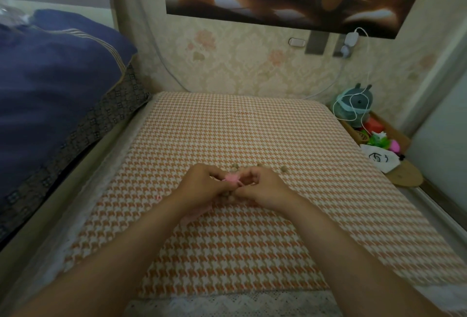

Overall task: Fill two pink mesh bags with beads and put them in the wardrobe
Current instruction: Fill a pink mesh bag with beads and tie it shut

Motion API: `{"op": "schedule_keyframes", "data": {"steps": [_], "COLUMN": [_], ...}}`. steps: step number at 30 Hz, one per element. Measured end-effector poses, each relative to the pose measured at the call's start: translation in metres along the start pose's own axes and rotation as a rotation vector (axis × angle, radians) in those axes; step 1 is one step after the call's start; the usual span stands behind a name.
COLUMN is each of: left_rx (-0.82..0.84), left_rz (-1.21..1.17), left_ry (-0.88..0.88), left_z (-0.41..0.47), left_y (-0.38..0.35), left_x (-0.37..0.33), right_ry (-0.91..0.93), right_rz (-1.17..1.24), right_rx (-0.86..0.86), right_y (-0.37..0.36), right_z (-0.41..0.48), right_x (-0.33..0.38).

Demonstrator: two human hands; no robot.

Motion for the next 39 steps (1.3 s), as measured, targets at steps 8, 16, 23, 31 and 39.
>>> {"op": "schedule_keyframes", "data": {"steps": [8,16,23,31,39], "left_rx": [0.039,0.159,0.275,0.152,0.156], "left_rz": [0.137,0.183,0.564,0.533,0.450], "left_ry": [-0.021,-0.019,-0.097,-0.175,-0.147], "left_z": [0.008,0.003,-0.001,-0.003,-0.001], "left_y": [0.007,0.009,0.011,0.008,0.013], "left_x": [0.003,0.005,0.008,0.003,0.000], "right_ry": [0.058,0.091,0.138,0.244,0.210], "right_rz": [-0.126,-0.175,-0.176,-0.280,-0.191], "right_rx": [-0.035,0.060,0.022,-0.120,-0.079], "right_y": [0.005,-0.001,-0.006,-0.006,-0.004], "right_z": [0.000,-0.004,-0.007,-0.004,0.000], "right_x": [0.004,0.007,0.014,0.017,0.012]}}
Point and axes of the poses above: each hand's wrist, its own z-axis towards the middle knuckle, its own y-axis out of the back of the hand, x = y × z, the point moved 7 cm from there along z, towards the middle knuckle, and after that the axes turned 4 degrees about -x, right-handed, at the moved point
